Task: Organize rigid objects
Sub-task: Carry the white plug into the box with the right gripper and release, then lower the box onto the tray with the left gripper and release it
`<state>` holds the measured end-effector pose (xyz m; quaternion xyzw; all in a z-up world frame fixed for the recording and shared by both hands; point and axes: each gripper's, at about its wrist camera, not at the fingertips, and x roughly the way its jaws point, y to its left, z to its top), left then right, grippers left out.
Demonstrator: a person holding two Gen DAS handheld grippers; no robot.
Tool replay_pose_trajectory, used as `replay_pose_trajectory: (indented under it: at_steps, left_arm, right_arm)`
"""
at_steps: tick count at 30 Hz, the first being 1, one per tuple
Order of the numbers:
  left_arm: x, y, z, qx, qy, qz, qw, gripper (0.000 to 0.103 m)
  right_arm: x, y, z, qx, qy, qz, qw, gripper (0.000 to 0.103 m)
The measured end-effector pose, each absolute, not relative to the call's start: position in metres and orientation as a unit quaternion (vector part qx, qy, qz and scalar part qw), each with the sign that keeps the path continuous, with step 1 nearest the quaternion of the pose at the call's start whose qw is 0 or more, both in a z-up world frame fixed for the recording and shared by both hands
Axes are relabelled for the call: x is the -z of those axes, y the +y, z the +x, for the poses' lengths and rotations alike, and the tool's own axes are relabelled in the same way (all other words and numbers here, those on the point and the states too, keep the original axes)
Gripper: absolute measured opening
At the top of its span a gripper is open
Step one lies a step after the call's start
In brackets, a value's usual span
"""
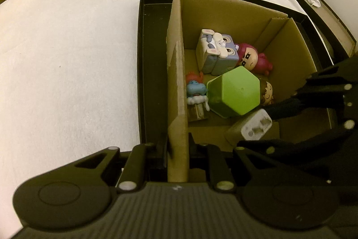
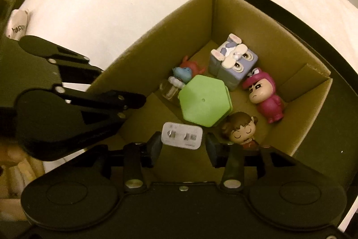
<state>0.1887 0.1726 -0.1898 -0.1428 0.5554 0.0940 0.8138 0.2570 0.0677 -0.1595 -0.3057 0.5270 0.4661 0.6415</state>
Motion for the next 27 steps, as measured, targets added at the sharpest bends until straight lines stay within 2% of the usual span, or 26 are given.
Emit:
replay_pose_trajectory:
  at_steps: [11, 20, 27]
  left_arm:
    - [0.175, 0.170, 0.199, -0.107, 0.571, -0.136, 0.802, 0.014]
    - [0.132, 0.167, 0.193, -0.106, 0.550, -0.146, 0.815, 0.014]
    - [0.097, 0.155, 0.176, -0.094, 0.535, -0.145, 0.827, 0.014]
  right_arm:
    - [0.132, 0.056, 0.259, -0.462, 0.524, -0.277, 0.659, 0.053]
    - [0.097, 0.032, 0.274, -0.456, 0.511, -0.230, 0.692, 0.055]
    - [0.063, -0.004, 0.280, -0.440, 0.495, -0.170, 0.730, 0.060]
